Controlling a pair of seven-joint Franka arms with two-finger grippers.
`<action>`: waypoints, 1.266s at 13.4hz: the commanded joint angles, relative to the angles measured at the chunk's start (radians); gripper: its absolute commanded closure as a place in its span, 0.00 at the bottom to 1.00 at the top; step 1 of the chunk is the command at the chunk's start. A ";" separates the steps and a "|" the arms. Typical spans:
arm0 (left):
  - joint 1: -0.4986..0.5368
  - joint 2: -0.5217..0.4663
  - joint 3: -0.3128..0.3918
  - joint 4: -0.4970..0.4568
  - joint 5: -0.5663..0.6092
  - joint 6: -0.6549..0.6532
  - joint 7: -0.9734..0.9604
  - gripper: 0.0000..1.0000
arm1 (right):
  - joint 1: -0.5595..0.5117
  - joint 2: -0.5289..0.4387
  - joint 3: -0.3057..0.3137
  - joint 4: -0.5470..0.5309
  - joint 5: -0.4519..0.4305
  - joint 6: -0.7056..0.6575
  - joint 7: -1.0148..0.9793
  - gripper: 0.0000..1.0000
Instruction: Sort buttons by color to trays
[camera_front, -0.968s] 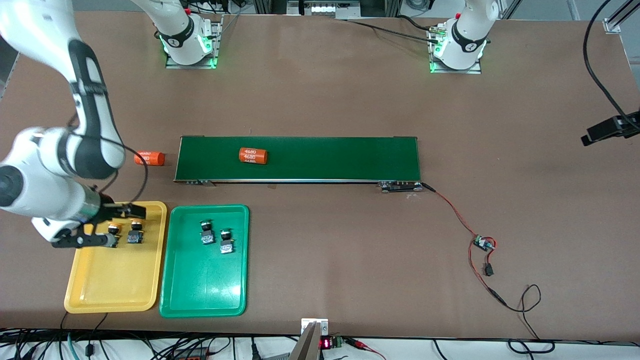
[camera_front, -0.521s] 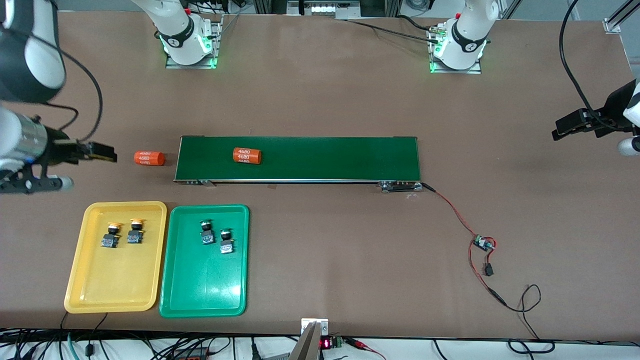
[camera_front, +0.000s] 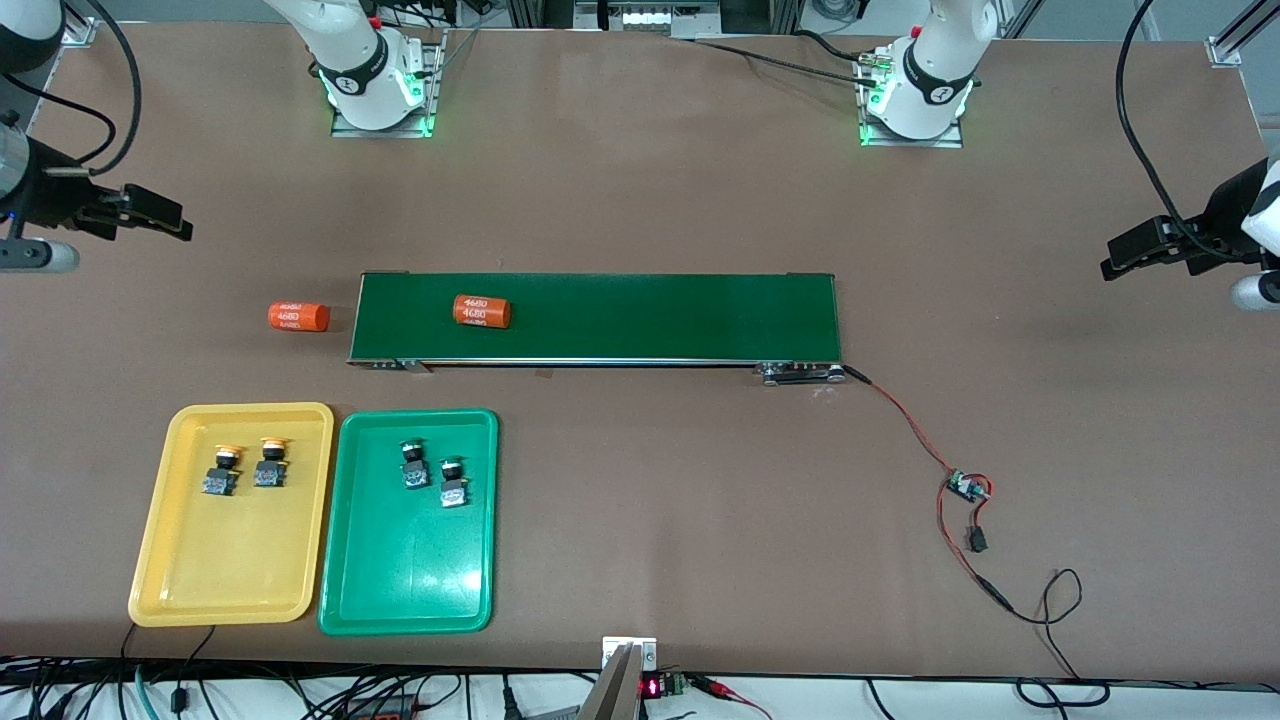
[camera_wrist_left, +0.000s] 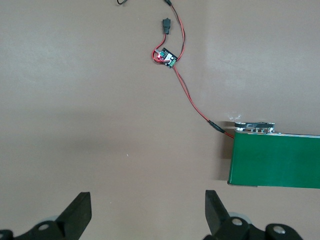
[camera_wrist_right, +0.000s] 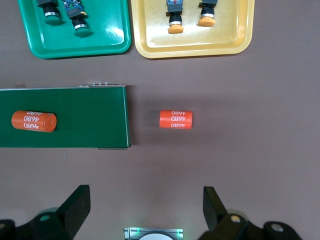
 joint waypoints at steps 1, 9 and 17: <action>0.005 -0.008 -0.010 0.020 -0.002 -0.016 0.006 0.00 | -0.004 0.000 0.014 -0.006 -0.021 0.021 -0.005 0.00; 0.006 -0.010 -0.044 0.026 -0.011 0.001 -0.002 0.00 | 0.038 0.008 0.016 -0.004 -0.051 0.029 0.012 0.00; 0.006 -0.010 -0.058 0.026 -0.006 0.007 -0.003 0.00 | 0.039 0.017 0.017 -0.007 -0.044 0.043 0.009 0.00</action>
